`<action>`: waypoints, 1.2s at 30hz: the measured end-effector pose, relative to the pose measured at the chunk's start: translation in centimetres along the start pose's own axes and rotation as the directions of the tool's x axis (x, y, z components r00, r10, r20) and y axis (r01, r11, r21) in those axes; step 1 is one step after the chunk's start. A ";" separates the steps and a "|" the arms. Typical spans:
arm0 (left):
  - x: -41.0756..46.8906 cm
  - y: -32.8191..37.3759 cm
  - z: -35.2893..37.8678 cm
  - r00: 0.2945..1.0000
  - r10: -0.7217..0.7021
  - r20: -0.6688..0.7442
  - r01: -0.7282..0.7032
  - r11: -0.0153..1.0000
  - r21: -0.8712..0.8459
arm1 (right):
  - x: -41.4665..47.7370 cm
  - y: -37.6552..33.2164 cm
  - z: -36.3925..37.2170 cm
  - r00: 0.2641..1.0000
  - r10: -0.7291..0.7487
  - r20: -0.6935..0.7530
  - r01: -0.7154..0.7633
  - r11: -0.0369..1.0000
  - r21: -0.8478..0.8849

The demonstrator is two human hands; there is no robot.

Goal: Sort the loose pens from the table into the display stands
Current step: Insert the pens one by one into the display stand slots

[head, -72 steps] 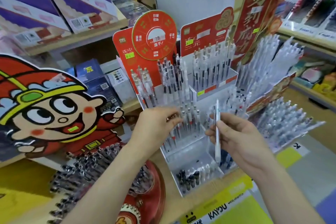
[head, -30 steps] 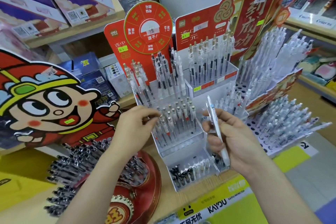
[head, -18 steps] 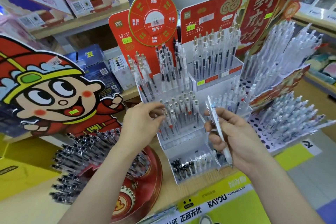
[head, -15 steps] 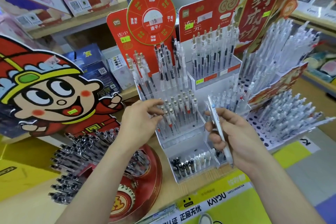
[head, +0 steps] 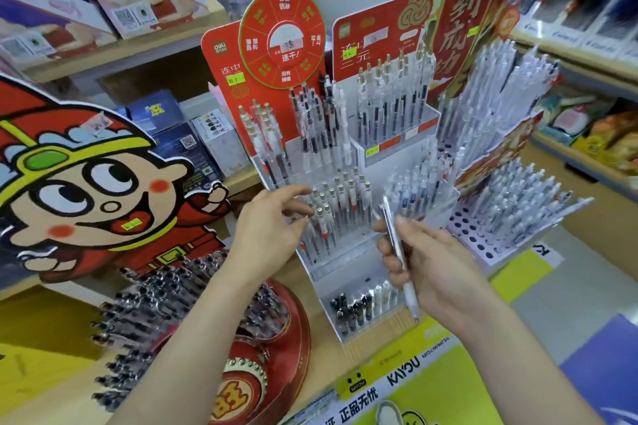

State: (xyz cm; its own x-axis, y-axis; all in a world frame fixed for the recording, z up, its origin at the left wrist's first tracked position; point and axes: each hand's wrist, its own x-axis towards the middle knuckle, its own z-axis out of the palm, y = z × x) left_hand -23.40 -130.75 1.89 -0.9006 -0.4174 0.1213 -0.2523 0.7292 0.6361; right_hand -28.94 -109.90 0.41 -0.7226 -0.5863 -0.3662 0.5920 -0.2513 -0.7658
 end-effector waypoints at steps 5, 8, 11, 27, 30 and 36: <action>0.3 -0.3 -0.1 0.997 0.064 0.048 -0.063 0.998 -0.023 | -1.4 0.7 0.9 0.996 -0.087 0.023 0.086 0.995 0.055; -0.5 0.4 -0.8 0.991 0.136 0.009 -0.136 0.991 -0.005 | -2.5 1.2 1.7 0.985 -0.172 -0.020 0.173 0.984 0.032; -1.6 2.6 -1.4 0.985 0.170 0.004 -0.164 0.956 -0.242 | -3.7 1.4 2.2 0.976 -0.212 -0.056 0.212 0.977 0.007; -0.4 13.0 6.1 0.988 0.120 0.098 -0.005 0.657 -0.754 | -8.1 -1.7 -9.1 0.877 -0.331 -0.348 0.225 0.923 -0.312; 1.2 15.0 9.5 0.993 0.116 0.037 -0.062 0.745 -0.664 | -8.2 -3.7 -13.7 0.853 -0.341 -0.396 0.207 0.916 -0.342; 4.8 16.3 16.0 0.997 0.076 -0.022 -0.079 0.909 -0.409 | -5.2 -6.7 -20.7 0.819 -0.358 -0.448 0.157 0.891 -0.425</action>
State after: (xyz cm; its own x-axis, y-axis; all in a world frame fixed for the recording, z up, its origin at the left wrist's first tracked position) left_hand -37.52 -112.20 0.61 -0.9091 -0.3725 0.1865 -0.0135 0.4738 0.8805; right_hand -36.50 -89.21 -3.46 -0.9638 -0.0450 -0.2629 0.2627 0.0114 -0.9648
